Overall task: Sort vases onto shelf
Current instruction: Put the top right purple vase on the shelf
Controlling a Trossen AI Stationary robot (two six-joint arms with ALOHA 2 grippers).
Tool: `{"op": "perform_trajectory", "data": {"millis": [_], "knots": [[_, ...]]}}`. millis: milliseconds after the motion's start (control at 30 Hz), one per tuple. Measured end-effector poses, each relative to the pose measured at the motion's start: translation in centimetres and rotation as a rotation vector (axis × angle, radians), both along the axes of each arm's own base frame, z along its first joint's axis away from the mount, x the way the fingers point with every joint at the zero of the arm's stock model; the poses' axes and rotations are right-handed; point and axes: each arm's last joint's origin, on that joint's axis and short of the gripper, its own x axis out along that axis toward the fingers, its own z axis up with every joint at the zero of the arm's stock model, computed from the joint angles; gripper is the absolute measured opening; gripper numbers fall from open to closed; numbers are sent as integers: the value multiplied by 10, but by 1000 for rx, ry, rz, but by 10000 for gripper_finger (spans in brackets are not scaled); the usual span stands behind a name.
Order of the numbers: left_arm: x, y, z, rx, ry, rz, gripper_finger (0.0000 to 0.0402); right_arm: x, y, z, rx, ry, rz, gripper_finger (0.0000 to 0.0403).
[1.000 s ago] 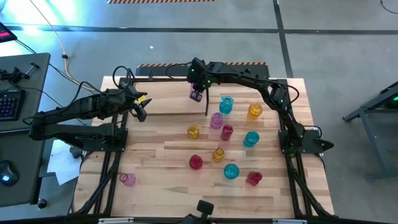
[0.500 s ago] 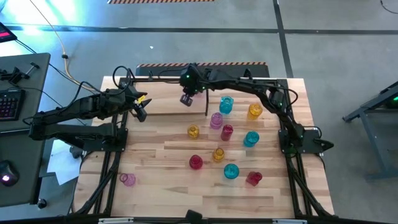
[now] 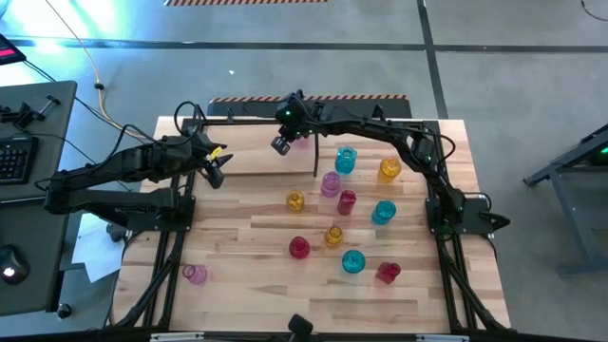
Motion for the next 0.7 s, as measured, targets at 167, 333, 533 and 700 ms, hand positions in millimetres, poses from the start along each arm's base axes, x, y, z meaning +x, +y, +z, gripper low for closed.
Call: {"op": "perform_trajectory", "data": {"millis": [167,333,533,700], "knots": [[-1,0,-2,-5,17,-1,157,-5,-11,-1,29,-5,-48,0],[-1,0,-2,-5,17,-1,157,-10,-19,-2,43,7,-77,0],[-1,0,-2,-5,17,-1,157,-16,-23,-5,24,65,-114,0],[-1,0,-2,-5,17,-1,157,-15,-23,-4,21,60,-111,0]]}}
